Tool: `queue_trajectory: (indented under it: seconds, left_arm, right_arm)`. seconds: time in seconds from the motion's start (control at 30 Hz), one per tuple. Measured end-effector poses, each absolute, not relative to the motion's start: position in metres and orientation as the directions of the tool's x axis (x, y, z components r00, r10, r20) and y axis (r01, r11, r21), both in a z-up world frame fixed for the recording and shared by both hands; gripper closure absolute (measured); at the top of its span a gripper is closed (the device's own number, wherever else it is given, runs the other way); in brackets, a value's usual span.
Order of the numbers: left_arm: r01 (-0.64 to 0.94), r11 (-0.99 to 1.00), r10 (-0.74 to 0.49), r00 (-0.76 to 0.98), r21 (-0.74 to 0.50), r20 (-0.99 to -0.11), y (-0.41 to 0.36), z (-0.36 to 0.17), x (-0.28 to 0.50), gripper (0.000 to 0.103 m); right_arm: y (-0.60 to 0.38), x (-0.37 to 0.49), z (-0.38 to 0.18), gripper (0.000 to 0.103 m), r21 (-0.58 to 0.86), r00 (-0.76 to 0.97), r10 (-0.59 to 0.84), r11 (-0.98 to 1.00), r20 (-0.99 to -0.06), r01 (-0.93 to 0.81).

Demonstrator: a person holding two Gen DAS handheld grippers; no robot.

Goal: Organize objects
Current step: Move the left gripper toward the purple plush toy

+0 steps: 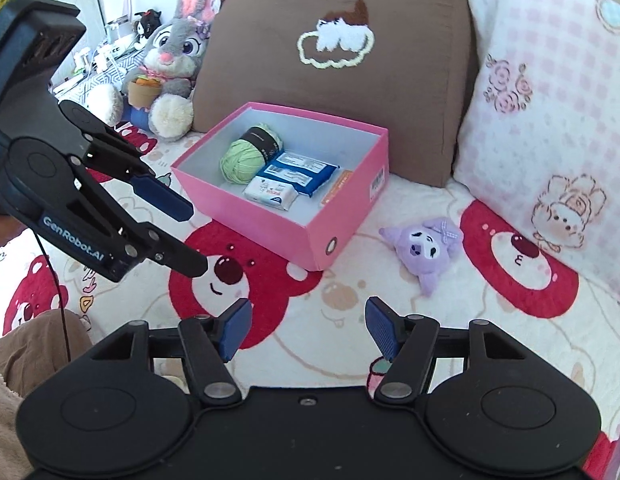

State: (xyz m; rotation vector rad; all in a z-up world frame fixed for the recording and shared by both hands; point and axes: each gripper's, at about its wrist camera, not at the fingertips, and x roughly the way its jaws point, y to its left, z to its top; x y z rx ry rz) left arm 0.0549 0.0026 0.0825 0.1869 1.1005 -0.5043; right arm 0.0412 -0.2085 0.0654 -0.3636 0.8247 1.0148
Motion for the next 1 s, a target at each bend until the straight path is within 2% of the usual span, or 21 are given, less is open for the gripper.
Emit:
queue_trajectory:
  seconds: [0.13, 0.23, 0.3, 0.4, 0.5, 0.67, 1.0]
  left_arm:
    - [0.452, 0.884, -0.301, 0.366, -0.115, -0.88, -0.004, 0.077, 0.071, 0.041]
    - [0.442, 0.887, -0.313, 0.368, -0.132, -0.875, -0.01, 0.072, 0.081, 0.039]
    - [0.434, 0.889, -0.322, 0.366, -0.145, -0.873, -0.015, 0.069, 0.087, 0.038]
    - [0.439, 0.885, -0.337, 0.373, -0.156, -0.864, -0.025, 0.065, 0.094, 0.031]
    - [0.441, 0.882, -0.354, 0.386, -0.167, -0.852, -0.036, 0.061, 0.1, 0.026]
    - [0.438, 0.879, -0.381, 0.405, -0.189, -0.831, -0.051, 0.051, 0.112, 0.022]
    - [0.406, 0.878, -0.428, 0.433, -0.253, -0.793, -0.075, 0.016, 0.147, 0.02]
  right_arm:
    - [-0.211, 0.046, 0.055, 0.034, 0.062, 0.276, 0.586, 0.49, -0.762, -0.87]
    - [-0.214, 0.047, 0.05, 0.025, 0.024, 0.295, 0.582, 0.477, -0.758, -0.878]
    - [-0.215, 0.05, 0.047, 0.023, 0.016, 0.303, 0.583, 0.478, -0.754, -0.878]
    - [-0.215, 0.057, 0.042, 0.022, 0.014, 0.319, 0.583, 0.494, -0.747, -0.869]
    - [-0.215, 0.064, 0.034, 0.014, -0.022, 0.368, 0.57, 0.522, -0.734, -0.853]
    - [-0.217, 0.072, 0.02, 0.014, -0.102, 0.452, 0.569, 0.54, -0.687, -0.835]
    - [-0.215, 0.111, -0.014, 0.014, -0.052, 0.498, 0.561, 0.628, -0.661, -0.777]
